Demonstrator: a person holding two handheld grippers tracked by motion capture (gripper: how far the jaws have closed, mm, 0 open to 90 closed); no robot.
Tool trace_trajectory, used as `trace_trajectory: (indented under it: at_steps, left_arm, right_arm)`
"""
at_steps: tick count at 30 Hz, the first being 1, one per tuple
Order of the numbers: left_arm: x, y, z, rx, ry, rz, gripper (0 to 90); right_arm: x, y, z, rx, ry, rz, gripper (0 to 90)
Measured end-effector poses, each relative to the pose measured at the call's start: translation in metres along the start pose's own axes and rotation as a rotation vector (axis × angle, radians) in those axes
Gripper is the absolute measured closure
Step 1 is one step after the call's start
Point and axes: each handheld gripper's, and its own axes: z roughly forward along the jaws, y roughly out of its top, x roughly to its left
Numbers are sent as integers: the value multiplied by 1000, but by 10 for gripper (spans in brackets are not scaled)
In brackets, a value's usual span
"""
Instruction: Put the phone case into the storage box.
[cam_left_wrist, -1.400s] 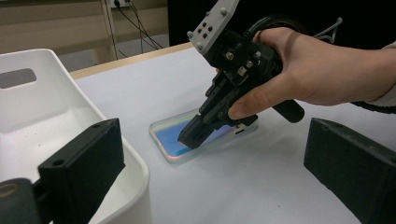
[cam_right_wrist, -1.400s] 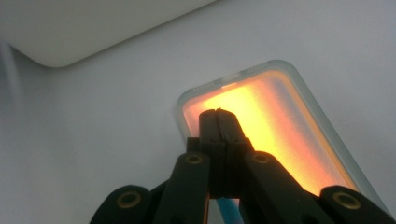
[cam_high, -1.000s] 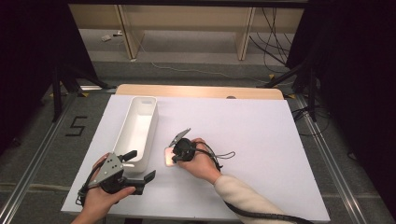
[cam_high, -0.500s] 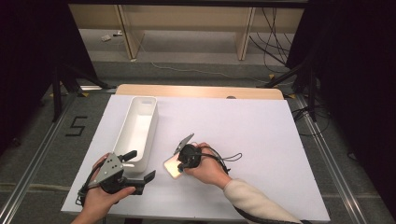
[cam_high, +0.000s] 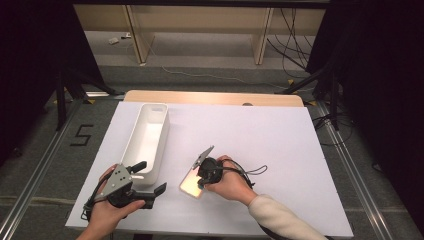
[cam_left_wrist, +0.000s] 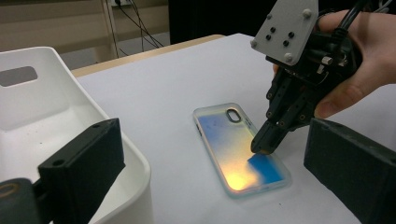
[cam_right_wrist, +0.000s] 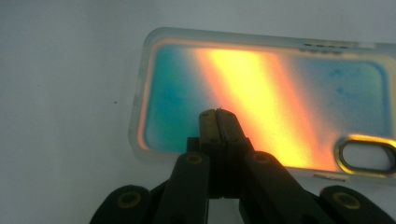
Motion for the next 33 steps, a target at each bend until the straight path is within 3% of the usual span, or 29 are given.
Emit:
trace_trajectory:
  at_steps: [5, 20, 26, 30, 31, 33]
  left_arm:
    - [1, 0, 0, 3, -3, 13, 42]
    - [0, -1, 1, 3, -8, -2, 43]
    - [0, 0, 1, 11, -10, 17, 44]
    - [-1, -1, 1, 15, -9, 4, 46]
    - [-1, -1, 1, 17, -9, 4, 47]
    - [-1, -1, 1, 18, -9, 4, 48]
  right_arm:
    - [-2, -5, -4, 8, -11, -8, 900]
    - [-6, -17, -11, 16, -35, 6, 900]
    - [-6, -18, -11, 4, -26, 20, 886]
    - [-6, -20, -15, -57, -30, 40, 808]
    - [-6, -23, -22, -121, -38, 49, 724]
    - [-5, -26, -28, -180, -37, 57, 640]
